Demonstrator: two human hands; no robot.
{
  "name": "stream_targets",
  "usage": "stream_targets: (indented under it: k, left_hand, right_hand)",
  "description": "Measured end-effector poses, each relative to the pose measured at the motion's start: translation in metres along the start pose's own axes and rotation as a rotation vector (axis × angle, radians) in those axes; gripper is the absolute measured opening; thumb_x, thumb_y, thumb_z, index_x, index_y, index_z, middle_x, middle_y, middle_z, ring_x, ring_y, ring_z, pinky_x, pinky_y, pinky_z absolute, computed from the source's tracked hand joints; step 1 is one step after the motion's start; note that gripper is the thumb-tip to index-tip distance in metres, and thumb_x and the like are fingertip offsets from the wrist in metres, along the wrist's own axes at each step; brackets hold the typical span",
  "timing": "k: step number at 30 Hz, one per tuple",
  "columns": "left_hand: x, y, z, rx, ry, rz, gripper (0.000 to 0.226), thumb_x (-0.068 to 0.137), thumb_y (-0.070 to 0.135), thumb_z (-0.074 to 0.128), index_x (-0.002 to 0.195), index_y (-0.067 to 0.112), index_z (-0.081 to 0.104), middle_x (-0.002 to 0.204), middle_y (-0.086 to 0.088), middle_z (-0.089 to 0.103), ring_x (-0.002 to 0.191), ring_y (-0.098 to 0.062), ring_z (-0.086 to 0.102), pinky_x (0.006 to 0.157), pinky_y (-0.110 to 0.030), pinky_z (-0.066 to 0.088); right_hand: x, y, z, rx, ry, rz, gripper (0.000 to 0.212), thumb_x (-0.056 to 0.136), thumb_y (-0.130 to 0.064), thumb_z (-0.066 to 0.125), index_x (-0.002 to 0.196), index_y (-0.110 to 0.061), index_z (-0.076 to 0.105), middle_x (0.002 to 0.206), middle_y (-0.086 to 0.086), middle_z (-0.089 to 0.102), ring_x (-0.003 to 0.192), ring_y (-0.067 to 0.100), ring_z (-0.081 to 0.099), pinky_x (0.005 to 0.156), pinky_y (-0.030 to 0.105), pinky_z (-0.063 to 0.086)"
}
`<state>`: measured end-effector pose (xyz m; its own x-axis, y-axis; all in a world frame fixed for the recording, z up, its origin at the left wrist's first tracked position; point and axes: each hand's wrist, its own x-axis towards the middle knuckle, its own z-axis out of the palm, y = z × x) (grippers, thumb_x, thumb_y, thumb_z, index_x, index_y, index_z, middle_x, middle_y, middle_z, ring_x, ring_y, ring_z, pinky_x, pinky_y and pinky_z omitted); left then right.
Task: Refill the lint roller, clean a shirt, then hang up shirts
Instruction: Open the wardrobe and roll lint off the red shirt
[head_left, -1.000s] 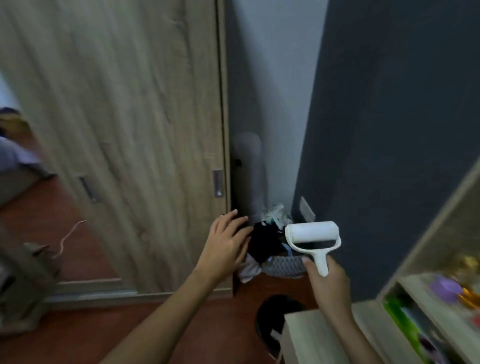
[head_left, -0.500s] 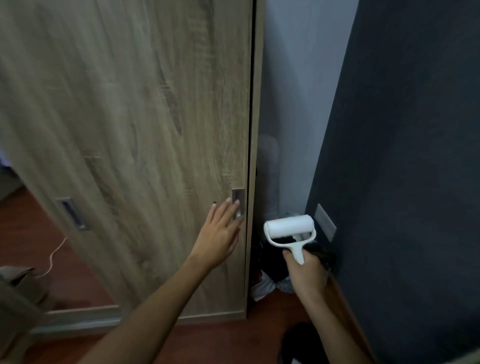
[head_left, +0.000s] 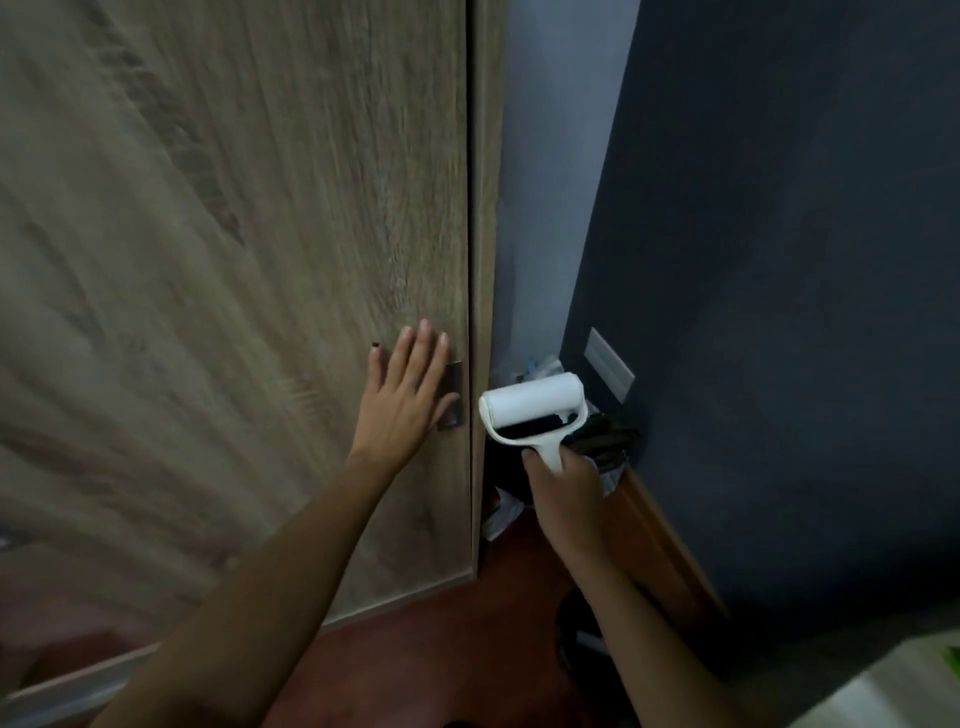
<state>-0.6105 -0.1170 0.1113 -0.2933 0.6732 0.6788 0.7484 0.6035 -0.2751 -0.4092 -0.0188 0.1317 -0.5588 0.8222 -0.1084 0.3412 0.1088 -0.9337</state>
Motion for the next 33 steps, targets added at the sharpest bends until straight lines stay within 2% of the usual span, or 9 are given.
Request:
stream_targets:
  k: [3, 8, 13, 19, 23, 26, 30, 33]
  left_hand:
    - [0.002, -0.007, 0.017, 0.057, 0.019, 0.005, 0.079, 0.094, 0.05, 0.044, 0.152, 0.015, 0.004, 0.159, -0.011, -0.015, 0.147, -0.026, -0.011, 0.116, -0.049, -0.006]
    - [0.001, -0.011, 0.023, 0.141, 0.019, 0.02, 0.08, 0.092, 0.057, 0.042, 0.152, 0.019, 0.007, 0.159, -0.013, -0.017, 0.147, -0.027, -0.015, 0.116, -0.049, -0.011]
    - [0.001, -0.011, 0.025, 0.198, 0.042, -0.001, 0.084, 0.088, 0.06, 0.046, 0.153, 0.021, 0.01, 0.16, -0.01, -0.012, 0.148, -0.025, -0.01, 0.117, -0.048, -0.007]
    - [-0.006, -0.01, 0.015, 0.177, 0.013, -0.075, 0.093, 0.083, 0.059, 0.055, 0.153, 0.023, 0.005, 0.16, -0.007, -0.014, 0.148, -0.023, -0.012, 0.117, -0.049, -0.005]
    - [-0.02, -0.021, 0.008, 0.183, -0.021, -0.133, 0.085, 0.088, 0.054, 0.051, 0.153, 0.023, 0.006, 0.16, -0.008, -0.014, 0.148, -0.025, -0.011, 0.116, -0.052, -0.001]
    - [-0.036, -0.033, 0.003, 0.187, -0.035, -0.196, 0.078, 0.093, 0.048, 0.045, 0.153, 0.02, 0.005, 0.16, -0.008, -0.014, 0.148, -0.025, -0.011, 0.115, -0.055, 0.006]
    - [-0.057, -0.061, -0.006, 0.198, -0.084, -0.257, 0.097, 0.086, 0.05, 0.059, 0.153, 0.015, -0.001, 0.159, -0.008, -0.017, 0.147, -0.026, -0.012, 0.115, -0.056, 0.008]
    - [-0.073, -0.085, -0.015, 0.188, -0.08, -0.278, 0.1, 0.084, 0.048, 0.063, 0.153, 0.015, -0.001, 0.159, -0.008, -0.018, 0.147, -0.026, -0.012, 0.115, -0.055, 0.009]
  right_hand:
    - [0.009, 0.01, 0.003, 0.023, -0.034, 0.015, 0.026, 0.091, -0.016, 0.06, 0.069, -0.002, 0.059, 0.058, 0.003, 0.053, 0.047, -0.001, 0.049, 0.044, 0.011, 0.035]
    - [0.021, 0.014, 0.009, 0.01, -0.085, -0.02, 0.024, 0.091, -0.016, 0.06, 0.074, 0.001, 0.061, 0.062, 0.005, 0.058, 0.051, 0.0, 0.053, 0.047, 0.013, 0.039]
    - [0.032, 0.007, 0.016, -0.014, -0.12, -0.068, 0.021, 0.089, -0.02, 0.061, 0.075, -0.004, 0.063, 0.067, 0.007, 0.064, 0.064, 0.013, 0.062, 0.059, 0.031, 0.048]
    - [0.034, 0.0, 0.016, -0.081, -0.149, -0.166, 0.031, 0.084, -0.016, 0.063, 0.057, -0.013, 0.049, 0.051, -0.006, 0.051, 0.05, 0.006, 0.05, 0.051, 0.025, 0.039]
    - [0.028, -0.002, 0.025, -0.083, -0.22, -0.225, 0.043, 0.083, -0.014, 0.062, 0.05, -0.023, 0.036, 0.043, -0.011, 0.047, 0.041, 0.003, 0.043, 0.045, 0.015, 0.029]
    - [0.022, -0.004, 0.039, -0.076, -0.264, -0.273, 0.046, 0.083, -0.014, 0.062, 0.049, -0.027, 0.034, 0.041, -0.011, 0.045, 0.04, 0.002, 0.041, 0.047, 0.019, 0.029]
    - [0.013, -0.012, 0.062, -0.08, -0.288, -0.298, 0.044, 0.082, -0.016, 0.064, 0.049, -0.026, 0.037, 0.041, -0.008, 0.04, 0.041, 0.002, 0.041, 0.048, 0.022, 0.032]
    - [0.002, -0.021, 0.079, -0.07, -0.296, -0.305, 0.043, 0.083, -0.015, 0.063, 0.049, -0.023, 0.038, 0.044, -0.006, 0.041, 0.043, 0.004, 0.041, 0.047, 0.023, 0.032]
